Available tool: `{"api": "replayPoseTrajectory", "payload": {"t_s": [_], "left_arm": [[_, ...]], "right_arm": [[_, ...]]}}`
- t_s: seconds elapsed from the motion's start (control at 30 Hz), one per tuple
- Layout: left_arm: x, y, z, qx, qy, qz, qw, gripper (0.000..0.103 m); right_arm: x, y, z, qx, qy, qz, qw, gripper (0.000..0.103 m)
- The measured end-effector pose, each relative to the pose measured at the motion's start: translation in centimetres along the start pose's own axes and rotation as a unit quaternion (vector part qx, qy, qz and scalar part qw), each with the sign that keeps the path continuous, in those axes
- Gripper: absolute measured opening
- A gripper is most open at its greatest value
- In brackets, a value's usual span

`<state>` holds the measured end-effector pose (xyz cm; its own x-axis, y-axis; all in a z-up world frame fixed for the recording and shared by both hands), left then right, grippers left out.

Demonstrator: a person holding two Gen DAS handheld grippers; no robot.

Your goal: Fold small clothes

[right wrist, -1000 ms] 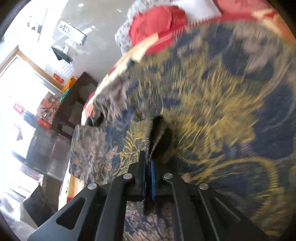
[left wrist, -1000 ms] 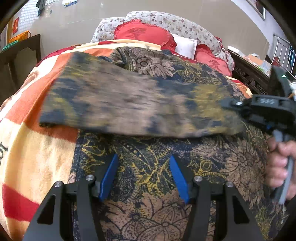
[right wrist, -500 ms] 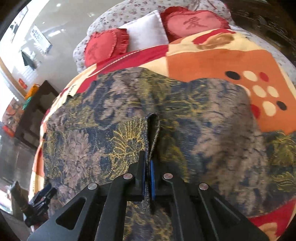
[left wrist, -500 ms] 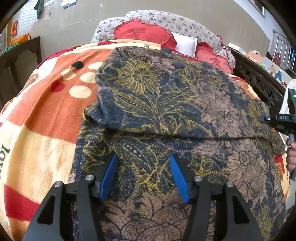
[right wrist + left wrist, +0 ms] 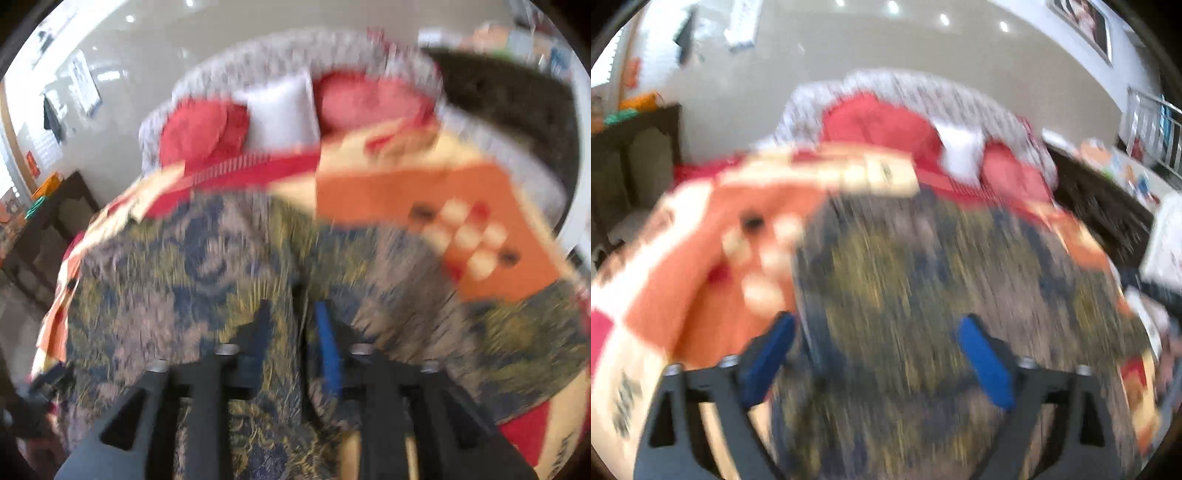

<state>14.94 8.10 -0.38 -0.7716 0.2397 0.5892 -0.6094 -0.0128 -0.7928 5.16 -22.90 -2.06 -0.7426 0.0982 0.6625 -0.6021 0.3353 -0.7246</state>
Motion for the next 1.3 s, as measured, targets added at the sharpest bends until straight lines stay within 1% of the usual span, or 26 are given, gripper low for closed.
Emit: {"api": "replayPoseTrajectory", "payload": {"t_s": [0.03,0.1,0.13,0.17,0.2,0.23,0.27,0.3,0.33,0.4,0.53,0.6,0.63,0.67,0.7,0.77,0.83,0.9,0.97,1.03,1.07,1.1,1.17,1.3], "left_arm": [[-1.3,-1.3,-0.1,-0.004,-0.007,0.003,1.0,0.1],[-4.3,-2.9,-0.4,-0.01,-0.016,-0.018,0.9997,0.099],[-6.0,-3.4,-0.4,-0.013,-0.019,-0.036,0.9991,0.092],[-7.6,-3.7,-0.5,-0.015,-0.021,-0.054,0.9982,0.077],[-8.7,-3.7,-0.5,-0.014,-0.022,-0.069,0.9973,0.07],[-10.3,-3.6,-0.8,-0.005,-0.028,-0.095,0.9951,0.063],[-11.5,-3.2,-1.4,0.002,-0.038,-0.11,0.9932,0.063],[-12.1,-2.9,-1.7,0.006,-0.038,-0.117,0.9924,0.063],[-12.5,-2.4,-1.7,0.0,-0.039,-0.111,0.993,0.063],[-12.6,-1.7,-1.3,-0.017,-0.049,-0.099,0.9938,0.063],[-13.0,-1.5,-1.6,-0.01,-0.037,-0.105,0.9937,0.069],[-12.7,-1.8,-1.2,-0.023,-0.044,-0.109,0.9929,0.069],[-12.1,-2.1,-1.1,-0.026,-0.048,-0.107,0.9927,0.068],[-11.4,-2.3,-0.8,-0.024,-0.047,-0.105,0.9931,0.068],[-9.7,-2.4,-0.8,-0.015,-0.041,-0.091,0.9949,0.068],[-6.9,-2.1,-0.2,-0.005,-0.026,-0.066,0.9975,0.069],[-5.0,-0.9,0.6,-0.009,-0.01,-0.061,0.998,0.069],[-4.3,0.9,1.6,-0.024,-0.001,-0.071,0.9972,0.069],[-5.1,2.3,2.2,-0.036,-0.003,-0.086,0.9957,0.069],[-7.4,4.0,1.7,-0.031,-0.013,-0.126,0.9914,0.069],[-7.4,4.0,1.7,-0.027,-0.005,-0.118,0.9926,0.075],[-7.4,3.9,1.8,-0.023,0.006,-0.115,0.9931,0.079],[-7.8,4.1,2.3,-0.035,0.01,-0.124,0.9916,0.089],[-8.0,4.2,3.4,-0.062,-0.008,-0.131,0.9894,0.093]], "right_arm": [[-0.2,-0.2,-1.0,0.013,-0.003,0.002,1.0,0.053],[-1.4,-0.3,-3.0,0.042,-0.007,-0.011,0.999,0.053],[-2.5,-0.2,-4.4,0.059,-0.004,-0.019,0.998,0.052],[-3.2,-0.1,-5.1,0.067,-0.003,-0.021,0.998,0.049],[-4.6,0.0,-5.9,0.077,0.006,-0.028,0.997,0.045],[-6.0,0.1,-6.2,0.082,0.029,-0.037,0.996,0.044],[-6.9,0.2,-6.2,0.083,0.038,-0.043,0.995,0.044],[-8.3,0.6,-5.7,0.078,0.052,-0.052,0.994,0.044],[-9.2,1.0,-5.1,0.069,0.053,-0.054,0.995,0.041],[-9.4,2.0,-4.7,0.073,0.05,-0.027,0.996,0.041],[-9.9,2.4,-5.5,0.094,0.072,-0.029,0.993,0.043],[-9.9,2.4,-5.7,0.098,0.075,-0.028,0.992,0.045],[-9.9,2.4,-5.8,0.099,0.075,-0.028,0.992,0.045],[-9.6,2.2,-5.7,0.095,0.065,-0.031,0.993,0.046],[-9.0,2.0,-5.5,0.088,0.055,-0.035,0.994,0.046],[-7.1,1.6,-5.1,0.065,0.051,-0.037,0.996,0.046],[-4.9,2.4,-5.9,0.075,0.046,-0.037,0.995,0.047],[-4.3,4.0,-6.8,0.09,0.047,-0.057,0.993,0.051],[-4.4,5.9,-7.4,0.094,0.045,-0.076,0.992,0.051],[-5.5,7.5,-7.1,0.088,0.058,-0.094,0.99,0.052],[-5.6,7.9,-6.8,0.083,0.054,-0.087,0.991,0.053],[-5.6,8.0,-6.6,0.078,0.05,-0.077,0.993,0.054],[-5.9,7.9,-6.4,0.073,0.045,-0.076,0.993,0.056],[-6.2,7.9,-6.9,0.089,0.063,-0.072,0.991,0.057]]}}
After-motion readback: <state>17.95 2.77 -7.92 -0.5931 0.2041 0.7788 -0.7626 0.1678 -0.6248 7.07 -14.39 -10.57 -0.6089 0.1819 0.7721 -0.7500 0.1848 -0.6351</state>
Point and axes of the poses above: each gripper's, at about its wrist camera, not at the fingertips, and x roughly against the way its jaws point, z to its right, y to its underside, the point moved 2 cm from there along -x, roughly the way its jaws point, and after that the axes turned 1 degree about -z, right-handed, at the moved point
